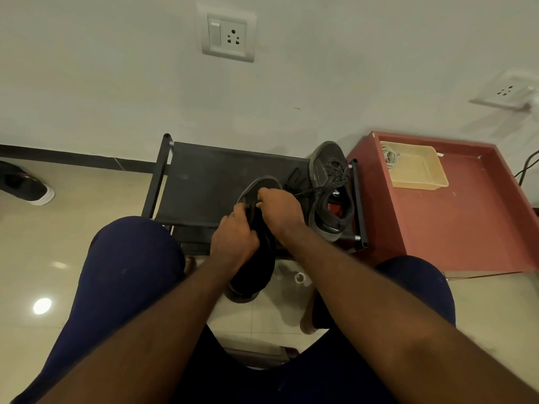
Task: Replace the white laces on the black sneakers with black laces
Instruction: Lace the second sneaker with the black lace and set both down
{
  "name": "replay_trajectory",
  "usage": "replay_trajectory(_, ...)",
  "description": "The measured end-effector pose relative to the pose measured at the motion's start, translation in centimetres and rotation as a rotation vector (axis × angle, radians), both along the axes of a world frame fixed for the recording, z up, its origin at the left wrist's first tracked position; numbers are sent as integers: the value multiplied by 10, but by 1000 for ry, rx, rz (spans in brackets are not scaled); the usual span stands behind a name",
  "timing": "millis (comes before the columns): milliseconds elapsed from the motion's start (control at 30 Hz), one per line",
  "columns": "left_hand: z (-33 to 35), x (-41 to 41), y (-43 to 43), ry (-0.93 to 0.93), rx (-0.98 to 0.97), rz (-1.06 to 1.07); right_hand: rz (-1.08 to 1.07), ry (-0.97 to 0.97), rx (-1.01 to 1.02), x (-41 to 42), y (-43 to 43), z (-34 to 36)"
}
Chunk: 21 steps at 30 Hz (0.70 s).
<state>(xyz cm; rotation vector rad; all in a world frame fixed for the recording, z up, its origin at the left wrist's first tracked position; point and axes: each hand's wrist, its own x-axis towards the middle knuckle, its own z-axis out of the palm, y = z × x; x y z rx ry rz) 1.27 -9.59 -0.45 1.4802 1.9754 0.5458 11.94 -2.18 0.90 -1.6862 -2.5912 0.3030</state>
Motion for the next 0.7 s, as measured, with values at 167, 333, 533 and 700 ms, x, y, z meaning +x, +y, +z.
replay_trajectory(167,0,-1,0,-28,-29,44,50,-81,-32,-10,4,1)
replay_trajectory(333,-3,-4,1,-59,-31,64,7,-48,-25,-4,3,-3)
replay_trajectory(533,-2,-4,3,-69,-12,50,-36,-96,-31,-4,2,1)
replay_trajectory(700,-1,-9,2,-188,-48,145,-181,172,-80,3,-4,-13)
